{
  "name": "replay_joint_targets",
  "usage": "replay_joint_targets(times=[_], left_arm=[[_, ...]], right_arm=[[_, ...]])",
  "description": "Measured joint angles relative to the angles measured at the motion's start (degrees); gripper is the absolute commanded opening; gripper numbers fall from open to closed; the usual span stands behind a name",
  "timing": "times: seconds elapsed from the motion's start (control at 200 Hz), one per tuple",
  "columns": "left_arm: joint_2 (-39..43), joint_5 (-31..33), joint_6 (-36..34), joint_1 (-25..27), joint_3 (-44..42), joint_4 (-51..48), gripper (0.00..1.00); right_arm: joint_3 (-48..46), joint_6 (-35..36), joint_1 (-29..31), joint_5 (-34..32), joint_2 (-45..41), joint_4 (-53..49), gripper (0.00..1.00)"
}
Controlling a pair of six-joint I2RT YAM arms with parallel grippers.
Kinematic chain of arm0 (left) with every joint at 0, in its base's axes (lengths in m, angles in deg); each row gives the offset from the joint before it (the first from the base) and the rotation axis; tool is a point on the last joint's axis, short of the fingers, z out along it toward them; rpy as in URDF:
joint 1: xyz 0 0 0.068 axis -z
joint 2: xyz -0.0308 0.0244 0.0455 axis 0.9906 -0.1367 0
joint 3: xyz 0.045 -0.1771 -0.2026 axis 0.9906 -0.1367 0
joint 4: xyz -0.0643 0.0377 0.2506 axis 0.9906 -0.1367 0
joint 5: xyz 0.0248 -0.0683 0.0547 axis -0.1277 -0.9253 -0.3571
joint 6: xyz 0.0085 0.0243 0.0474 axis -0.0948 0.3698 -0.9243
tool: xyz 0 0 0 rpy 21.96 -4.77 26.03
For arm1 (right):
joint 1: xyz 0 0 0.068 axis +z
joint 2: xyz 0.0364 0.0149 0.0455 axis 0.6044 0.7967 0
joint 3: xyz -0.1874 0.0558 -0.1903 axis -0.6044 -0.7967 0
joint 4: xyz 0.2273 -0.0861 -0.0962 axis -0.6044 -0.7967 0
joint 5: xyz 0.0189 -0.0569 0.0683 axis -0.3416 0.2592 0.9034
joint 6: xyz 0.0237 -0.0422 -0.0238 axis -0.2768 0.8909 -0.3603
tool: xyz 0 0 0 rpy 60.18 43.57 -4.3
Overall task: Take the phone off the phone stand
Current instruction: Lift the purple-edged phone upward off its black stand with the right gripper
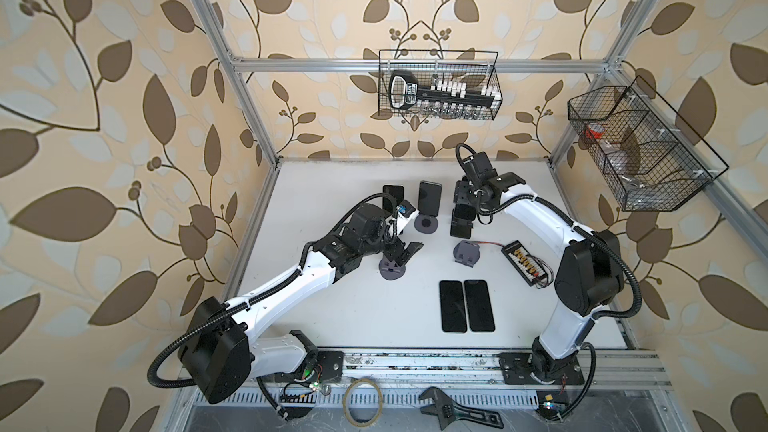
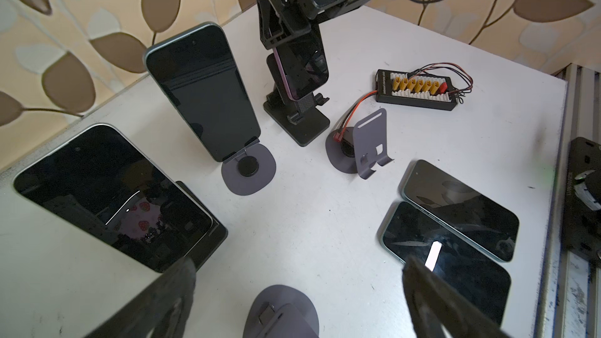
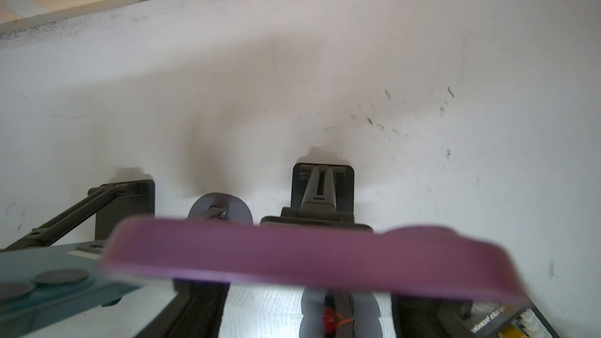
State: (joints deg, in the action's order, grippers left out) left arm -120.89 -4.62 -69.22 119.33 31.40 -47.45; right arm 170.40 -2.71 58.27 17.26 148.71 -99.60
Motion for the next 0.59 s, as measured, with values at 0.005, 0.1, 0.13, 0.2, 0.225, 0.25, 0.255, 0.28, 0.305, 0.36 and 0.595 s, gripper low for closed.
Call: replay_joint_targets(times=[0.005, 0.1, 0.13, 0.2, 0.225, 0.25, 0.255, 0.28, 0.305, 0.36, 0.595], left_arm=[[0.0, 0.0, 0.0, 0.0, 0.0, 0.0, 0.99], [0.3, 0.0, 0.0, 0.0, 0.0, 0.0, 0.99], [0.4, 0.0, 0.0, 0.0, 0.0, 0.0, 0.99], [0.7, 0.0, 0.0, 0.0, 0.0, -0.1, 0.99], [0.7, 0.0, 0.0, 0.0, 0.0, -0.1, 0.99], [0.7, 0.0, 0.0, 0.0, 0.0, -0.1, 0.99], [0.7, 0.0, 0.0, 0.0, 0.0, -0.1, 0.99], [0.8, 0.0, 0.0, 0.0, 0.0, -0.1, 0.99], [0.8, 0.0, 0.0, 0.0, 0.0, -0.2, 0.99], [1.0, 0.0, 0.3, 0.0, 0.0, -0.2, 0.99], [1.4, -0.6, 1.5, 0.0, 0.0, -0.6, 0.99]], right_arm=[[0.0, 0.0, 0.0, 0.0, 0.0, 0.0, 0.70], [0.0, 0.0, 0.0, 0.1, -0.4, -0.3, 0.70], [0.0, -0.1, 0.0, 0.2, -0.5, -0.5, 0.70], [0.0, -0.4, 0.1, 0.2, -0.9, -0.8, 0.70], [0.0, -0.5, 0.1, 0.2, -1.1, -1.0, 0.70], [0.0, -0.6, 0.1, 0.2, -1.3, -1.1, 0.70], [0.0, -0.6, 0.1, 0.2, -1.3, -1.1, 0.70], [0.0, -0.8, 0.2, 0.3, -1.6, -1.3, 0.70], [0.0, -0.9, 0.2, 0.4, -1.9, -1.6, 0.70], [0.0, -1.3, 0.3, 0.4, -2.8, -1.9, 0.70], [-1.6, -2.8, 0.8, 1.0, -8.9, -3.0, 0.70]])
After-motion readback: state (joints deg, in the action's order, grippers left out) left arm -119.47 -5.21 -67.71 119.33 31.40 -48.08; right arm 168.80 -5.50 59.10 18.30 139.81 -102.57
